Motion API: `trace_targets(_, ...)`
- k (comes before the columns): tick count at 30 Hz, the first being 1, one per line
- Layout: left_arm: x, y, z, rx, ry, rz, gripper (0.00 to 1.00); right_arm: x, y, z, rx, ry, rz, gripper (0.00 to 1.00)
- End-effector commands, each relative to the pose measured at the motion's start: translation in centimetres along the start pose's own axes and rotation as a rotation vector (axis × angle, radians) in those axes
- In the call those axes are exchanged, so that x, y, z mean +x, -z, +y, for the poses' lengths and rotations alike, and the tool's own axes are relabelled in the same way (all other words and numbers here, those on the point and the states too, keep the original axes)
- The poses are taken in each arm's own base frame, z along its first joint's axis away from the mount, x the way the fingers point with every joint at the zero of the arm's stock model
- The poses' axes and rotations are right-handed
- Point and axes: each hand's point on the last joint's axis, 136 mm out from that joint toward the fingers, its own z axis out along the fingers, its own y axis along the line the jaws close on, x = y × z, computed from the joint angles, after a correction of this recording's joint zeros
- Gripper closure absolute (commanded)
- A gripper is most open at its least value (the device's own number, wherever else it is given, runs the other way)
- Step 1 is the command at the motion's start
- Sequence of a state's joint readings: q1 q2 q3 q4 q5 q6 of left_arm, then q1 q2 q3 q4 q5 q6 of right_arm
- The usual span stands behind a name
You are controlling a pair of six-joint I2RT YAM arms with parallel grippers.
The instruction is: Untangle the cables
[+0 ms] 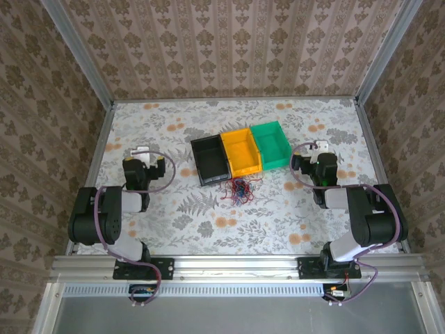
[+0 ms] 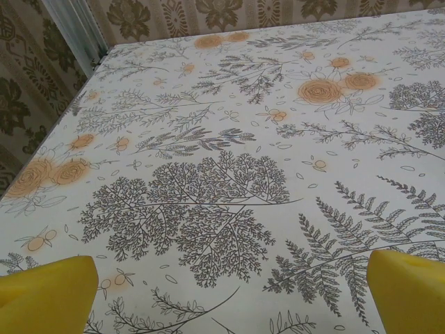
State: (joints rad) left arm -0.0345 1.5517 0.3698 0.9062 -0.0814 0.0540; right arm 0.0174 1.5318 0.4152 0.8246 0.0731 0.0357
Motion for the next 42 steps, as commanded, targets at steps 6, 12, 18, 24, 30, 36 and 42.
trace_targets(6,-1.24,-0.39,-0.08,0.019,-0.004,-0.026,0.00,-0.36,0.00,0.21,-0.017,0.003,-0.015,0.00)
trace_targets(12,-1.16,-0.40,-0.05,0.019,-0.004,-0.024,0.00,-0.29,-0.01,0.20,-0.016,0.004,-0.013,0.00)
trace_targets(18,-1.19,-0.39,-0.04,0.019,-0.004,-0.024,0.00,-0.37,-0.01,0.25,-0.018,0.003,-0.015,0.00)
trace_targets(24,-1.16,-0.40,-0.05,0.019,-0.004,-0.024,0.00,-0.27,-0.01,0.22,-0.017,0.003,-0.012,0.00)
trace_targets(30,-1.17,-0.40,-0.07,0.021,-0.004,-0.024,0.00,-0.36,0.07,0.22,-0.016,0.006,-0.018,0.00)
trace_targets(36,-1.19,-0.40,-0.01,0.019,-0.002,-0.025,0.00,-0.36,0.08,0.23,-0.018,0.003,-0.017,0.00)
trace_targets(42,-1.18,-0.39,-0.07,0.021,-0.004,-0.024,0.00,-0.40,0.00,0.07,-0.037,-0.017,-0.014,0.00)
